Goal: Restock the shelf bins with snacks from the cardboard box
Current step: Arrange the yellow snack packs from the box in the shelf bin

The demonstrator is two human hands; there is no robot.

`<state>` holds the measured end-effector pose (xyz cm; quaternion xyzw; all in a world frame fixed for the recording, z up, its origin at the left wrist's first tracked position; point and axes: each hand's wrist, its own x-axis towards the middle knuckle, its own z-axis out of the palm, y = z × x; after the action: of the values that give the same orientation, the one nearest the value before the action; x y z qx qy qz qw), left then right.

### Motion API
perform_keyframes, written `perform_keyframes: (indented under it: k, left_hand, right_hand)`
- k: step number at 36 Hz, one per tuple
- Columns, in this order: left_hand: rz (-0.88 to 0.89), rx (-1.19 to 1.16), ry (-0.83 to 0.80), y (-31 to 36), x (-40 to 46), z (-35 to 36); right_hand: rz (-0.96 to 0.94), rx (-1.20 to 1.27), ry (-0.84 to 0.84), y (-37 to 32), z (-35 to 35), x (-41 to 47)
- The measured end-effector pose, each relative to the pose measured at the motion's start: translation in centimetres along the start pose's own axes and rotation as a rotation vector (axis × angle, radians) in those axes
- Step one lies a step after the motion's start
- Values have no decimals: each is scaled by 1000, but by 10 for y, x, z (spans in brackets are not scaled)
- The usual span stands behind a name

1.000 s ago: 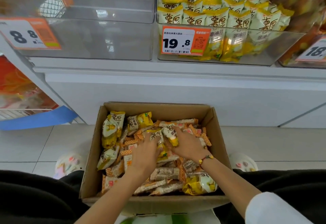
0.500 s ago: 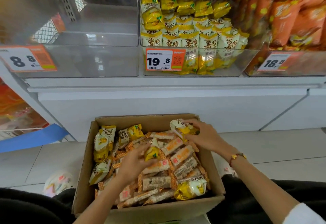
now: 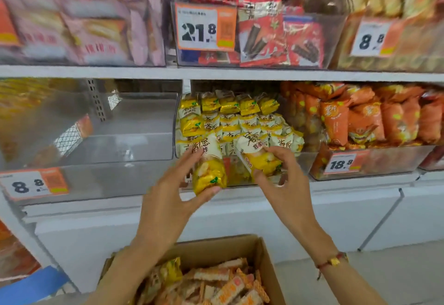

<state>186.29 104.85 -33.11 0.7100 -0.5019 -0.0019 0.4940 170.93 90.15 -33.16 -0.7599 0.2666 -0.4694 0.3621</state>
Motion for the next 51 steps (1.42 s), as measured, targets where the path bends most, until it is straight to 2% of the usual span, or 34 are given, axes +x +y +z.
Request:
perform_keyframes:
  k: [4, 9, 12, 14, 16, 19, 25, 28, 33, 37, 40, 43, 47, 51]
  left_hand:
    - [142, 256, -54, 19, 61, -7]
    - [159, 569, -199, 19, 139, -2]
    - [181, 780, -269, 4, 170, 11]
    - [150, 865, -328, -10, 180, 18]
    - [89, 853, -362, -22, 183, 23]
    - [124, 851, -327, -34, 183, 24]
    - [242, 771, -335, -40, 172, 14]
    - [209, 738, -356, -38, 170, 11]
    - [170, 712, -391, -28, 178, 6]
    - [130, 672, -414, -30, 188, 3]
    - [138, 633, -411, -32, 187, 4]
    - [166, 613, -425, -34, 181, 1]
    - [140, 642, -229, -29, 170, -10]
    - [124, 711, -180, -25, 165, -13]
  right_hand:
    - [-105, -150, 115, 2, 2, 46]
    - [-116, -219, 203, 7, 16, 109]
    - [-70, -269, 184, 17, 36, 140]
    - [-74, -351, 90, 25, 51, 151]
    - [-73, -453, -82, 32, 63, 153]
    - [-53, -521, -261, 32, 66, 152]
    - [-64, -576, -386, 39, 57, 159]
    - [-11, -571, -433, 39, 58, 166]
    - [-59, -531, -473, 40, 56, 175]
    - [-3, -501, -598, 45, 43, 181]
    - [-13, -493, -608, 44, 37, 179]
    - [-113, -416, -533, 35, 35, 170]
    - [-257, -450, -500, 32, 41, 163]
    - [-319, -593, -501, 35, 52, 160]
